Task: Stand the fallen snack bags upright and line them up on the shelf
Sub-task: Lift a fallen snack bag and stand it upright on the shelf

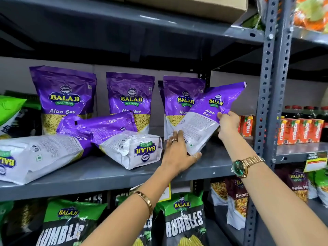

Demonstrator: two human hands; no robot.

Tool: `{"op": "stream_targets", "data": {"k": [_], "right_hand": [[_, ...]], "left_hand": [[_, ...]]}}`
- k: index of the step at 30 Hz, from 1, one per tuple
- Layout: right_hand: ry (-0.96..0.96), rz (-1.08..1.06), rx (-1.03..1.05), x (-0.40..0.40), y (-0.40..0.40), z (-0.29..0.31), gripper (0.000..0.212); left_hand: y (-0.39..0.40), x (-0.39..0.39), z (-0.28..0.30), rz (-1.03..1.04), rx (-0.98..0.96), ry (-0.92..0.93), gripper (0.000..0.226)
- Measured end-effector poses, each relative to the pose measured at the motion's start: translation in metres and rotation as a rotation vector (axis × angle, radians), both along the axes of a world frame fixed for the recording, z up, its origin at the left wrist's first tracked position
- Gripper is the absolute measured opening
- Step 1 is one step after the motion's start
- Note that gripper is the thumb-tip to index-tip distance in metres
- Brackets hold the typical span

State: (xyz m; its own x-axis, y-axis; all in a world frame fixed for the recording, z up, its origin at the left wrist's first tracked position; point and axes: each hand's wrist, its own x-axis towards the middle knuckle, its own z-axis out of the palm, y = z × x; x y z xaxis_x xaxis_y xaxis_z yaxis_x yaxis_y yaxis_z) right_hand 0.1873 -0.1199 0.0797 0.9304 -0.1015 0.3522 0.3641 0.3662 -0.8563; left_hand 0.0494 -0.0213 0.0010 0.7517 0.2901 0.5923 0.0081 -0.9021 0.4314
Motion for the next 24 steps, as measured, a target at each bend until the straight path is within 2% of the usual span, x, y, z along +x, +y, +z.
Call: {"op": "stream_targets", "data": {"k": [4,9,14,16,18,20,21,24], "right_hand": [[-0.121,0.118,0.021,0.004,0.0,0.008,0.031],[-0.286,0.259,-0.066,0.01,0.007,0.015,0.021],[-0.418,0.452,-0.176,0.018,0.006,0.006,0.018],[-0.38,0.677,-0.17,0.026,0.0,-0.001,0.02],[-0.252,0.831,-0.105,0.034,-0.005,-0.008,0.045],[-0.087,0.796,-0.072,0.045,-0.004,-0.018,0.066],[-0.023,0.741,-0.076,0.05,0.0,-0.024,0.07],[0.071,0.59,-0.097,0.059,0.014,-0.04,0.057]], "left_hand": [[0.0,0.014,0.005,-0.062,-0.111,0.023,0.085],[-0.009,0.029,0.005,-0.044,-0.22,0.093,0.114],[-0.018,0.043,0.004,0.015,-0.327,0.192,0.115],[-0.02,0.046,0.003,0.038,-0.328,0.176,0.115],[-0.019,0.046,0.001,0.04,-0.328,0.152,0.115],[-0.02,0.043,0.001,0.035,-0.374,0.113,0.113],[-0.02,0.041,0.002,0.027,-0.427,0.06,0.107],[-0.015,0.037,0.004,0.049,-0.617,-0.257,0.059]]}}
